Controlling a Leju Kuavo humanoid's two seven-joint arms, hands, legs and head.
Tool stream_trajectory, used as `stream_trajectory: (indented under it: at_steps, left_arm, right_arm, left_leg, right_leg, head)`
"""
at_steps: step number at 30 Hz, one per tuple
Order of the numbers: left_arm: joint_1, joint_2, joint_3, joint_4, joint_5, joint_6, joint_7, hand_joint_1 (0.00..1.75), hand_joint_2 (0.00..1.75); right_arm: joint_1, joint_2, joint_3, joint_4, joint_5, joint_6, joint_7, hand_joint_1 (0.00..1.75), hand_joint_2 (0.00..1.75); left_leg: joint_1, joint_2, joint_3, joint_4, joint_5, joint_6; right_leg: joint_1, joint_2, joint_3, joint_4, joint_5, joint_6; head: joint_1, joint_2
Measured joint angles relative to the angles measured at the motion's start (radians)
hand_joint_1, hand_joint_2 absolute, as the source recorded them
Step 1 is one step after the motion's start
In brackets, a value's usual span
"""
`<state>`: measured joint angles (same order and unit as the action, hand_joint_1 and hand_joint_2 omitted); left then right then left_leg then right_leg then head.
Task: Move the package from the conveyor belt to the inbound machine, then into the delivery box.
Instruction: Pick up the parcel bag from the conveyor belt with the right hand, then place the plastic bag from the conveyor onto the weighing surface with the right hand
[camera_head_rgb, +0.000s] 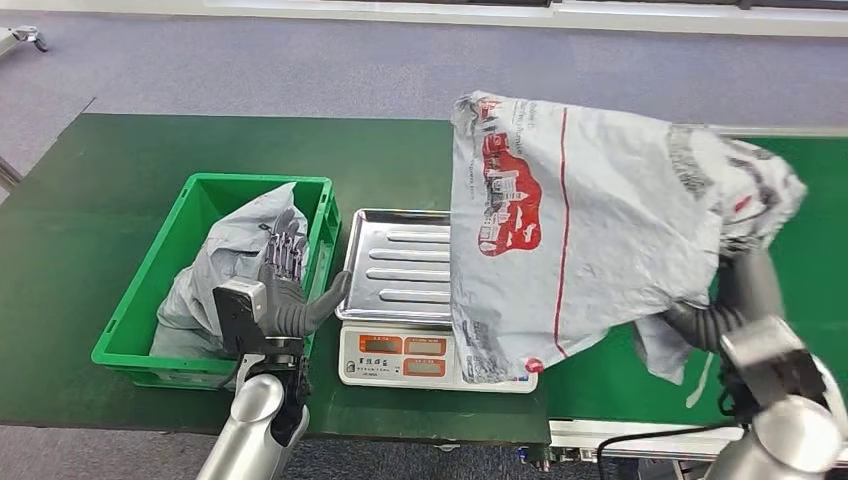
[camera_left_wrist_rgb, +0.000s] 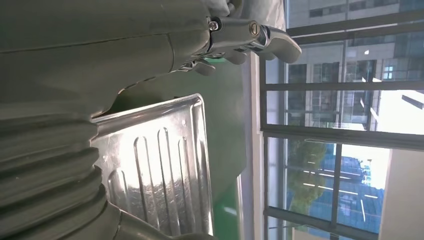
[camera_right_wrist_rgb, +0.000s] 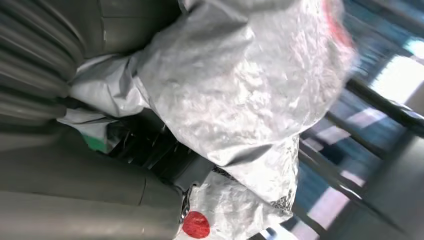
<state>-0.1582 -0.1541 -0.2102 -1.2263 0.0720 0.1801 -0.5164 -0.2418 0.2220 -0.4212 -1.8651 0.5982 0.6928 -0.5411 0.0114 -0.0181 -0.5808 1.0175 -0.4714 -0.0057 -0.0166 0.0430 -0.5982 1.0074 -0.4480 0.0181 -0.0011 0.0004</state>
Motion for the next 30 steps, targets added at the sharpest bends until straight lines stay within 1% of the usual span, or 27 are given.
stream_trajectory:
  at_steps: [2, 4, 6, 9, 13, 15, 19, 25, 30]
  left_arm:
    - [0.001, 0.0, 0.002, -0.004, 0.008, -0.003, 0.002, 0.0, 1.75]
    - [-0.001, 0.0, 0.005, -0.003, 0.019, -0.011, 0.004, 0.0, 1.75]
    - [-0.005, 0.0, 0.007, 0.002, 0.033, -0.03, 0.011, 0.0, 1.75]
    - [-0.015, 0.0, 0.007, 0.014, 0.047, -0.052, 0.019, 0.0, 1.75]
    - [-0.022, 0.0, 0.007, 0.027, 0.052, -0.059, 0.02, 0.0, 1.75]
    - [-0.022, 0.0, 0.007, 0.03, 0.053, -0.06, 0.02, 0.0, 1.75]
    - [-0.024, 0.0, 0.007, 0.04, 0.058, -0.064, 0.017, 0.0, 1.75]
    - [-0.03, 0.0, 0.007, 0.054, 0.063, -0.069, 0.012, 0.0, 1.75]
    - [-0.035, 0.0, 0.007, 0.061, 0.065, -0.072, 0.01, 0.0, 1.75]
  right_arm:
    - [-0.024, -0.052, 0.024, 0.136, -0.075, 0.0, 0.055, 1.75, 1.75]
    - [-0.059, -0.097, 0.039, 0.276, -0.157, 0.0, 0.06, 1.75, 1.75]
    - [-0.094, -0.132, 0.048, 0.405, -0.195, 0.0, 0.049, 1.75, 1.75]
    - [-0.142, -0.171, 0.068, 0.566, -0.168, 0.0, 0.046, 1.75, 1.75]
    - [-0.177, -0.199, 0.106, 0.708, -0.119, 0.0, 0.051, 1.75, 1.75]
    - [-0.18, -0.204, 0.131, 0.748, -0.107, 0.0, 0.043, 1.75, 1.75]
    - [-0.178, -0.206, 0.19, 0.778, -0.125, 0.0, -0.007, 1.75, 1.75]
    - [-0.176, -0.206, 0.262, 0.781, -0.121, 0.0, -0.031, 1.75, 1.75]
    - [-0.159, -0.205, 0.324, 0.754, -0.105, 0.0, -0.067, 1.75, 1.75]
  left_leg:
    - [0.0, 0.0, -0.001, 0.0, 0.0, 0.0]
    - [0.0, 0.0, -0.001, 0.0, 0.0, 0.0]
    - [0.0, 0.0, -0.001, 0.0, 0.0, 0.0]
    - [0.0, 0.0, -0.001, 0.0, 0.001, 0.0]
    - [0.0, 0.0, -0.001, 0.0, 0.001, 0.0]
    - [0.0, -0.001, -0.001, 0.0, 0.001, 0.0]
    - [0.0, 0.0, -0.002, 0.0, 0.0, 0.0]
    - [0.0, -0.001, -0.002, 0.0, 0.0, 0.0]
    - [0.0, -0.001, -0.002, 0.0, 0.0, 0.0]
  right_leg:
    - [0.0, 0.0, -0.001, 0.0, 0.001, 0.0]
    - [-0.001, 0.0, -0.001, 0.0, 0.001, 0.001]
    - [-0.001, 0.0, -0.001, 0.0, 0.001, 0.0]
    - [0.0, 0.0, -0.001, 0.0, 0.002, 0.0]
    - [0.0, 0.0, -0.002, 0.0, 0.001, 0.0]
    - [0.0, 0.0, -0.002, 0.0, 0.001, 0.0]
    - [0.0, 0.0, -0.003, 0.0, 0.001, -0.001]
    - [0.0, 0.0, -0.003, 0.0, 0.001, -0.001]
    - [0.0, 0.0, -0.003, 0.0, 0.001, -0.001]
  head:
    - [0.0, 0.0]
    - [0.0, 0.0]
    - [0.0, 0.0]
    - [0.0, 0.0]
    - [0.0, 0.0]
    - [0.0, 0.0]
    - [0.0, 0.0]
    - [0.0, 0.0]
    - [0.0, 0.0]
